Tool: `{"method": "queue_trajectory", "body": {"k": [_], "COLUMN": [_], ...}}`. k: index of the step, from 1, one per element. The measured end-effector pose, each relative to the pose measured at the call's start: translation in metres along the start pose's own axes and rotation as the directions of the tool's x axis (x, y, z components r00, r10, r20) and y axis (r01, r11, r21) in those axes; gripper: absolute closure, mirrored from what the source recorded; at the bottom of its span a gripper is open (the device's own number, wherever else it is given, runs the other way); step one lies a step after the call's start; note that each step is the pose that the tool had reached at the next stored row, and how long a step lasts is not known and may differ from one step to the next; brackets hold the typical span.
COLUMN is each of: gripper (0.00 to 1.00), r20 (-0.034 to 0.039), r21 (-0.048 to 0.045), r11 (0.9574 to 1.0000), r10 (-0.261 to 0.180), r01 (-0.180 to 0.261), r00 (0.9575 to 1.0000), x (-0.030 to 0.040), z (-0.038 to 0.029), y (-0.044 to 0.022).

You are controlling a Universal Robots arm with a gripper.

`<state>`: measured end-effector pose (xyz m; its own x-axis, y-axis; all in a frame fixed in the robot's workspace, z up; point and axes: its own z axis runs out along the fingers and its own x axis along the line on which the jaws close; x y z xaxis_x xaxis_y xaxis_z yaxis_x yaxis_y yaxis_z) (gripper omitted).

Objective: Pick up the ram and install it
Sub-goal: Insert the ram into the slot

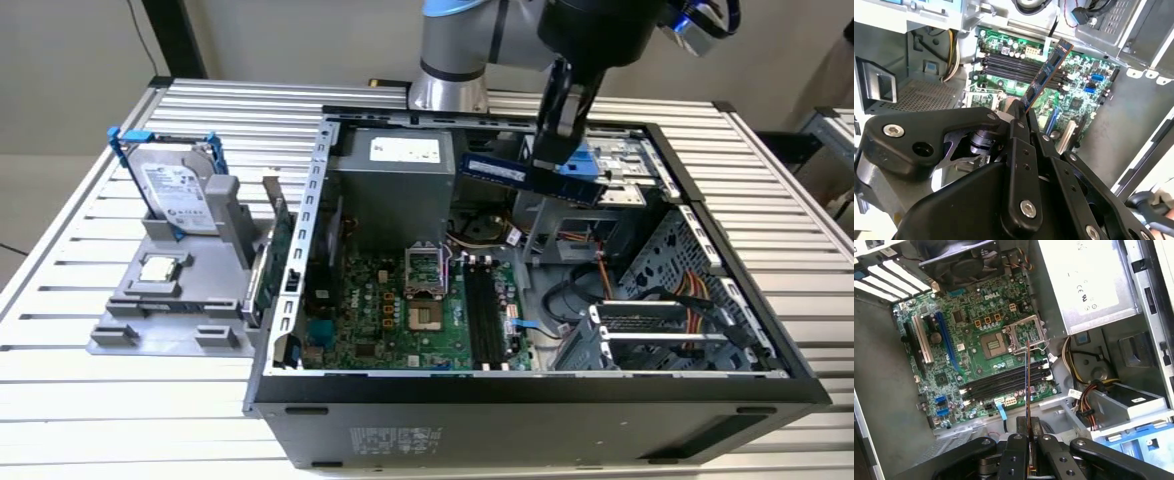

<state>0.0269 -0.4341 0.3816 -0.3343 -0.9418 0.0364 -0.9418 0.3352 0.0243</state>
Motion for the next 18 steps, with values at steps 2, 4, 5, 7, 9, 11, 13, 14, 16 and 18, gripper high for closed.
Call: {"method": "queue_trajectory", "body": {"k": [2,4,5,7,9,11,13,14,16,18], "gripper": [1.00,1.00,1.00,1.00,1.00,1.00,1.00,1.00,1.00,1.00], "r20": [0.0004,0.0008,0.0010,0.0013,0.0017,0.0021,0.0024,0.0026,0.0029,0.0032], "r21": [-0.0006,-0.0013,-0.0016,-0.0022,-0.0028,-0.0034,-0.0041,-0.0044,-0.0051,-0.0058], "r11": [0.9999,0.9994,0.9991,0.9982,0.9971,0.9957,0.9941,0.9931,0.9908,0.9883], "r10": [0.017,0.034,0.043,0.059,0.076,0.092,0.109,0.117,0.135,0.152], "r01": [-0.017,-0.034,-0.043,-0.059,-0.076,-0.092,-0.109,-0.117,-0.135,-0.152], "r00": [0.9999,0.9994,0.9991,0.9982,0.9971,0.9957,0.9941,0.9931,0.9908,0.9883], "x": [0.0000,0.0000,0.0000,0.0000,0.0000,0.0000,0.0000,0.0000,0.0000,0.0000], "z": [0.0000,0.0001,0.0001,0.0001,0.0002,0.0003,0.0003,0.0003,0.0004,0.0004], "y": [0.0000,0.0000,0.0000,0.0000,0.0000,0.0000,0.0000,0.0000,0.0000,0.0000]}}
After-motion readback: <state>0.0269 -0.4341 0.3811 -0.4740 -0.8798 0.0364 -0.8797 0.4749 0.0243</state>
